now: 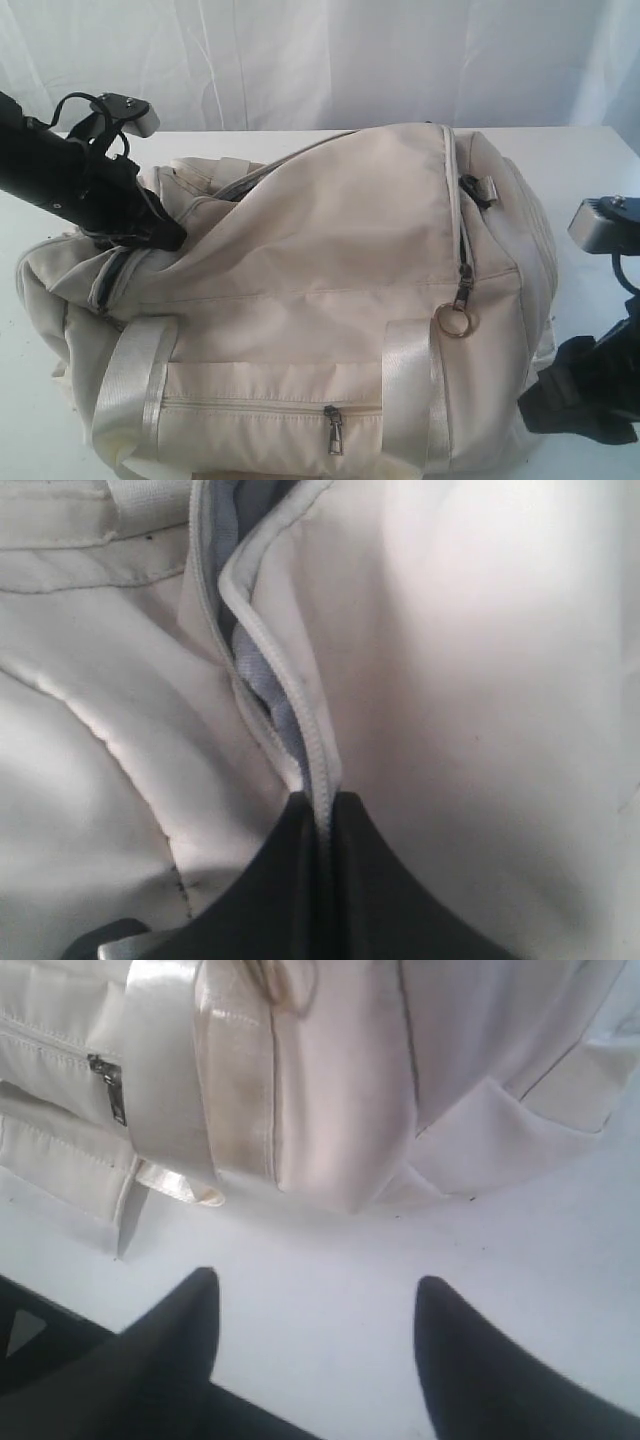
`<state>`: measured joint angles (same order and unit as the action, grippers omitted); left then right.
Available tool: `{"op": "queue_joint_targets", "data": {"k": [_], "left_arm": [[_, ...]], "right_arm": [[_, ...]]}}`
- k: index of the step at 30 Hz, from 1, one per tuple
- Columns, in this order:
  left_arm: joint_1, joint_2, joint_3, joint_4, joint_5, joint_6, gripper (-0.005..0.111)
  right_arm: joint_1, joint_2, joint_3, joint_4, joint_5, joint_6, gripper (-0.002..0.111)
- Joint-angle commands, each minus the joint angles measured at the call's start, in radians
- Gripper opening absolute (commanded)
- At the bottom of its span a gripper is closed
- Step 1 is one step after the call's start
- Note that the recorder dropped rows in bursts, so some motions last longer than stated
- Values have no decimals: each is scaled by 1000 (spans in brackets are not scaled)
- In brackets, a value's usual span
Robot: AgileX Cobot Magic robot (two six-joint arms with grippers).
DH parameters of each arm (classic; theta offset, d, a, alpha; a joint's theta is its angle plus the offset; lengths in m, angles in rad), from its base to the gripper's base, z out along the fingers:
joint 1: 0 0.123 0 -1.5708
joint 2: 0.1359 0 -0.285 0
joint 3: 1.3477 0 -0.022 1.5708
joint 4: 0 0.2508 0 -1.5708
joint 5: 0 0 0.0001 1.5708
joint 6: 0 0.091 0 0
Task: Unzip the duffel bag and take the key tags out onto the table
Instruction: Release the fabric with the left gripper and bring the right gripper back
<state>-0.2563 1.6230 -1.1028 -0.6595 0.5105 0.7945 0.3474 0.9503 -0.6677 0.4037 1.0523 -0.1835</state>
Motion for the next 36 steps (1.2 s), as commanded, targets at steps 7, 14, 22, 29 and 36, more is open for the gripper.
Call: {"op": "queue_joint_targets", "data": {"k": [7,14,22,29,36], "left_arm": [[-5,-31,-4,-20,57,-7,0],[-5,-90,-17,-15,62,20,21],[-5,-207,-17,-15,138,16,48],[-5,-363,-15,81,251,-2,48],[-5,-429,48,219,375,-93,2]], "right_arm": [[-9,-6,1,9,95,4,63],[-9,-6,4,3,78,-11,63],[-9,-4,6,7,-2,-17,63],[-9,52,6,9,-48,-51,48],[-7,185,6,192,-115,-204,33]]}}
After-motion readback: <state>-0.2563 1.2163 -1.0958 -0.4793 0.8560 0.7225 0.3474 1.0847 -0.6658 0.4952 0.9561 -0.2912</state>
